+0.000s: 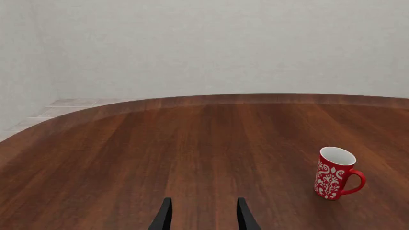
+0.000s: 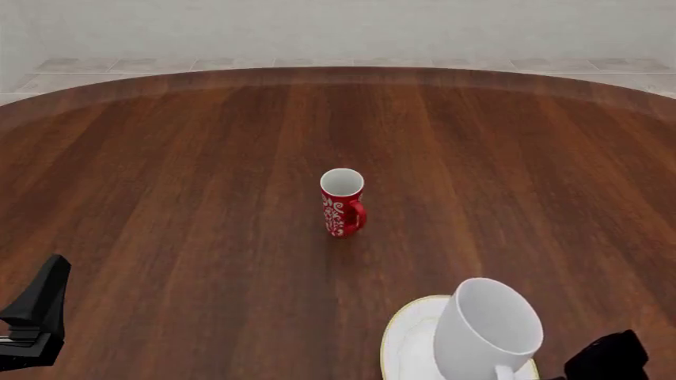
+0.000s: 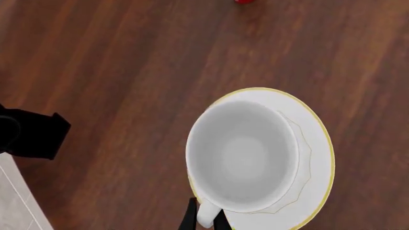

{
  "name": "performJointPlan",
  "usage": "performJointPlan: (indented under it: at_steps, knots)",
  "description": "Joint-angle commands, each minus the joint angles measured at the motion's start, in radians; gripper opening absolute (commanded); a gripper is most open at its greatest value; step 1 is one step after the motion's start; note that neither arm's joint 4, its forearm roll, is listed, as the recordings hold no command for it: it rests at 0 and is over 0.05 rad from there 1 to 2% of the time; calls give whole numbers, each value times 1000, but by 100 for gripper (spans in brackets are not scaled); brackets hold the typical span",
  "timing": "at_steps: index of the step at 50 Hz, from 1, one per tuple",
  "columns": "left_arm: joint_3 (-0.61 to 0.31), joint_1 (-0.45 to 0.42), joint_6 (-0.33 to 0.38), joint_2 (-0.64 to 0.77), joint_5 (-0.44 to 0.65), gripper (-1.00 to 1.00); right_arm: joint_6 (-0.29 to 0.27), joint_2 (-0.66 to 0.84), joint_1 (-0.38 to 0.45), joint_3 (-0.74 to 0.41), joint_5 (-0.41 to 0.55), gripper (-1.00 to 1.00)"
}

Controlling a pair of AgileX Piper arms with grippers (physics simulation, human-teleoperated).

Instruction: Put the white mug on the plate.

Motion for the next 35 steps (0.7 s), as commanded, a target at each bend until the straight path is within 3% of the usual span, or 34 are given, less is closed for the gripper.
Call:
performJointPlan:
  at_steps: [1,19,26,27,35]
  knots:
    - [0,0,0,0,0,100,8,29,-4,15,-38,-100]
    - [0,0,0,0,0,100,21,120,4,42,-128,-100]
    - [0,0,0,0,0,100,14,124,-4,32,-122,-100]
    - [0,0,0,0,0,100,14,126,-4,34,-123,100]
    - [0,0,0,0,0,100,13,141,-5,40,-139,100]
